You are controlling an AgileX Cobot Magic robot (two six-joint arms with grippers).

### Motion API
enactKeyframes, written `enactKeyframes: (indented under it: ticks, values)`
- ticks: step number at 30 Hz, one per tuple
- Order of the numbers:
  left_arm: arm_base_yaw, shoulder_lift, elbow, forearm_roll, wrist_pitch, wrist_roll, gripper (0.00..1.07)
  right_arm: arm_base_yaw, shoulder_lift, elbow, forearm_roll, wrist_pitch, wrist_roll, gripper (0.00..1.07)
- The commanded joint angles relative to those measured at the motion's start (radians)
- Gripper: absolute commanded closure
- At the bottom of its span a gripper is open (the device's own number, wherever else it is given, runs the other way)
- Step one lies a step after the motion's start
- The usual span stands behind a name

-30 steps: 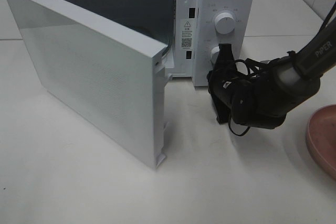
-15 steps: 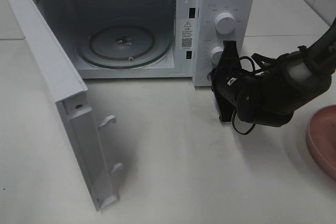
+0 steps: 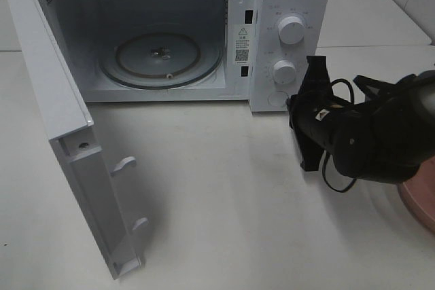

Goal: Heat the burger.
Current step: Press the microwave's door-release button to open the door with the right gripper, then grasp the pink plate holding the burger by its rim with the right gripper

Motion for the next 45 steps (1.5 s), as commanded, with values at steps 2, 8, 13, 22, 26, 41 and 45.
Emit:
enactKeyframes:
  ticks: [2, 8, 13, 22, 26, 41, 45]
  values:
    - [-0.003, -0.025, 0.004, 0.002, -0.008, -0.004, 0.09, 0.003, -0.084, 0.083, -0.022, -0.004, -0.053, 1.07]
    - [-0.003, -0.025, 0.004, 0.002, -0.008, -0.004, 0.09, 0.003, -0.228, 0.150, -0.094, 0.160, -0.206, 1.07]
    - [-0.003, -0.025, 0.004, 0.002, -0.008, -0.004, 0.09, 0.003, -0.301, 0.153, -0.082, 0.295, -0.341, 1.07]
    - [-0.003, -0.025, 0.004, 0.002, -0.008, -0.004, 0.09, 0.000, -0.399, 0.153, -0.087, 0.635, -0.733, 1.05]
    - [-0.003, -0.025, 0.004, 0.002, -0.008, -0.004, 0.09, 0.000, -0.435, 0.152, -0.087, 0.738, -0.864, 1.04]
    - [-0.003, -0.025, 0.004, 0.002, -0.008, -0.004, 0.09, 0.000, -0.523, 0.105, -0.263, 1.195, -1.148, 1.02]
    - [-0.003, -0.025, 0.004, 0.002, -0.008, -0.004, 0.09, -0.010, -0.527, 0.045, -0.398, 1.328, -1.154, 1.01]
